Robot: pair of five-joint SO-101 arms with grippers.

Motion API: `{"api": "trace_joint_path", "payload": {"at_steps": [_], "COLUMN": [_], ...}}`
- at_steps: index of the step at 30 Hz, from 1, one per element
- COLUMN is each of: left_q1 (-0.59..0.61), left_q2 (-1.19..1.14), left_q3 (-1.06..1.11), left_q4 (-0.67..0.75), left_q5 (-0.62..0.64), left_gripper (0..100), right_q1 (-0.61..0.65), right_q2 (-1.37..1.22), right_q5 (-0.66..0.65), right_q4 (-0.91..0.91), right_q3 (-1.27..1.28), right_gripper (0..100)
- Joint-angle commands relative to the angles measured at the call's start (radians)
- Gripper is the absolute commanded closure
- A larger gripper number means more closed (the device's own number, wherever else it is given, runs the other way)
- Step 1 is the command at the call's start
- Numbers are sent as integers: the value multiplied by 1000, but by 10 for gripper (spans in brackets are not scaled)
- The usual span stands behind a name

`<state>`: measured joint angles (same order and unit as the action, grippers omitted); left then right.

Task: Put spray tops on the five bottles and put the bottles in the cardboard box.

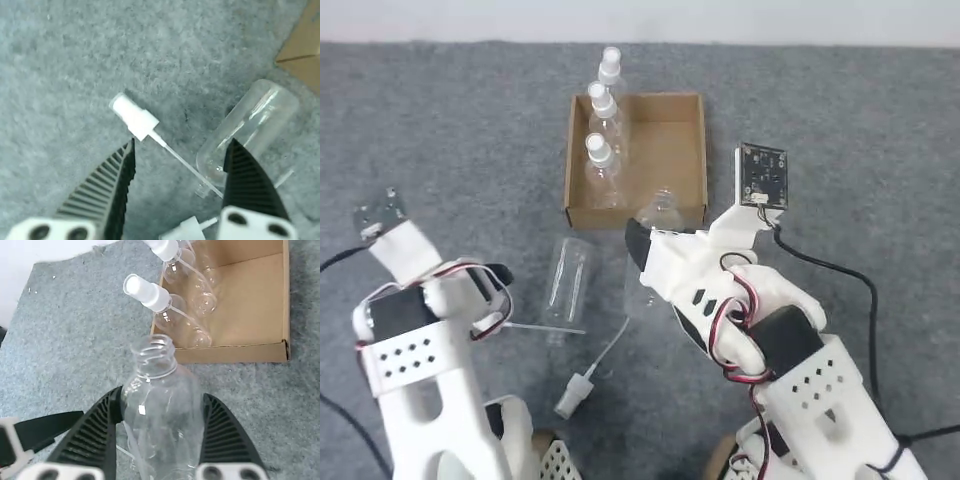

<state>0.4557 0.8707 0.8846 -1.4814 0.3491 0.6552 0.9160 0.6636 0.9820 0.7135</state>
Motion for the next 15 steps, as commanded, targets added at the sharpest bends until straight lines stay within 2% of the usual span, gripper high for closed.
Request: {"api": "trace_joint_path", "payload": {"at_steps": [1,7,15], "left_q1": [32,41,138], "left_q2": [-12,-12,-14], "left_q3": [54,143,153], "left_q4": [78,158,178], "left_q5": [63,98,117], "left_gripper": [732,732,732], "right_q1": [-12,-12,-12], "right_q2": [-2,-2,-4], "right_q5": [-15,-15,-15], "right_q4": [-25,-25,-25], "right_q3": [-20,-20,-20], "right_gripper": [993,993,993]}}
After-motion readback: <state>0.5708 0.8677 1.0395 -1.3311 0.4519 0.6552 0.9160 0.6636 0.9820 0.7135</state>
